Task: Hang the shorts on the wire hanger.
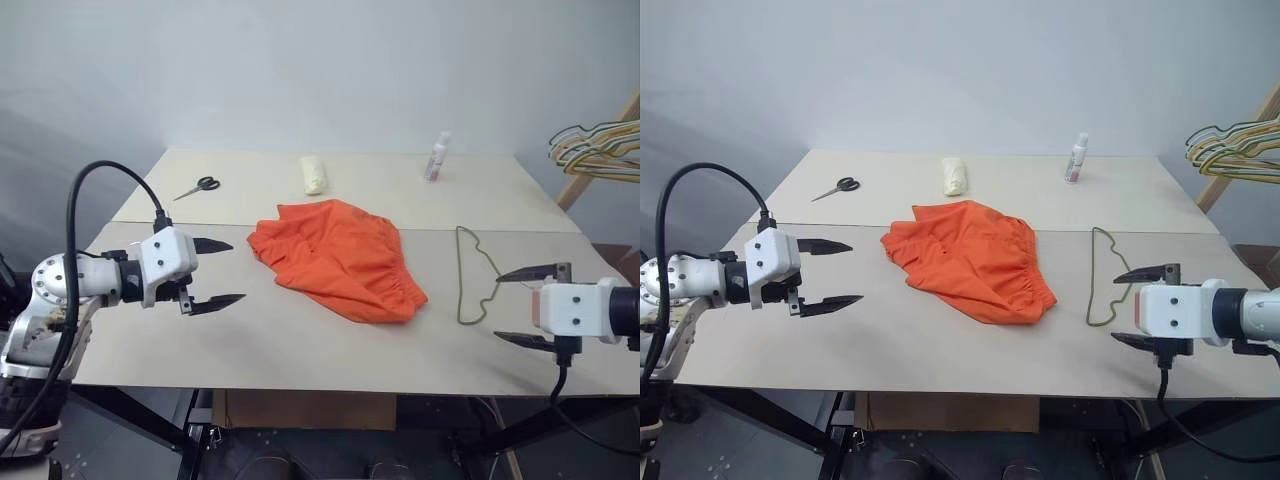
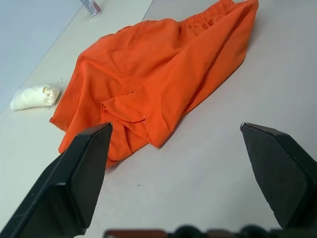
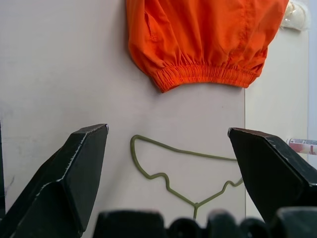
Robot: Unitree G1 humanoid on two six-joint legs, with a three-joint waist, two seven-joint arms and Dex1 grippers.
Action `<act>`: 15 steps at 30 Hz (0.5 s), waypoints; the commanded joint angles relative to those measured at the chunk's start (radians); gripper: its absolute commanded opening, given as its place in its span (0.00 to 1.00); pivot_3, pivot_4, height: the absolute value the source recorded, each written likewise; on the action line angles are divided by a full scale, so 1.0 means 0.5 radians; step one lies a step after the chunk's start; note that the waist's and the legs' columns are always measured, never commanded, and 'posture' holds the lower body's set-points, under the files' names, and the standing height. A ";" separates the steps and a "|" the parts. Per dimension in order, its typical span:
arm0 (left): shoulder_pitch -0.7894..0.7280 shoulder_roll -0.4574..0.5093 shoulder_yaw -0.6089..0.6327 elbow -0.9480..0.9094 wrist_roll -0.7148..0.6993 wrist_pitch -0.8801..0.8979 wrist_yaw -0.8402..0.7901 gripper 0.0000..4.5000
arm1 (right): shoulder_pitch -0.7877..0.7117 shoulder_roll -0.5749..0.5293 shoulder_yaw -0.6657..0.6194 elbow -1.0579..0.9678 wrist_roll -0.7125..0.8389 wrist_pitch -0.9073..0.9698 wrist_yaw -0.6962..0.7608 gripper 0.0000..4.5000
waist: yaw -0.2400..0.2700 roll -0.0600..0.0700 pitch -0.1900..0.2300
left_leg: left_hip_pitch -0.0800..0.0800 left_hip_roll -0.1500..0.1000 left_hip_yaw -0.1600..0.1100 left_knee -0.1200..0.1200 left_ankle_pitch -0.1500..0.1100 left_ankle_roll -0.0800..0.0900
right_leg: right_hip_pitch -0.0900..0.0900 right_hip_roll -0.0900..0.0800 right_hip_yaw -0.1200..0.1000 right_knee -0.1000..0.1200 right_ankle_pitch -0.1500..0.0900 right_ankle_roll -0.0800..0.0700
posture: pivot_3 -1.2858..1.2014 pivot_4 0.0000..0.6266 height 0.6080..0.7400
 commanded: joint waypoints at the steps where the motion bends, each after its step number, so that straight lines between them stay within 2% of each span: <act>1: -0.043 0.011 0.025 -0.039 -0.017 0.002 0.012 1.00 | -0.045 -0.050 -0.012 -0.007 0.011 -0.031 -0.006 0.99 | 0.001 0.000 0.000 | 0.000 0.000 0.000 0.000 0.000 0.000 | 0.000 0.000 0.000 0.000 0.000 0.000 | 0.56 0.00 1.00; 15: -0.037 -0.013 0.003 -0.059 0.015 0.005 0.071 1.00 | -0.039 -0.028 0.027 0.011 -0.005 -0.054 -0.023 0.99 | 0.023 0.000 0.000 | 0.000 0.000 0.000 0.000 0.000 0.000 | 0.000 0.000 0.000 0.000 0.000 0.000 | 0.57 0.00 1.00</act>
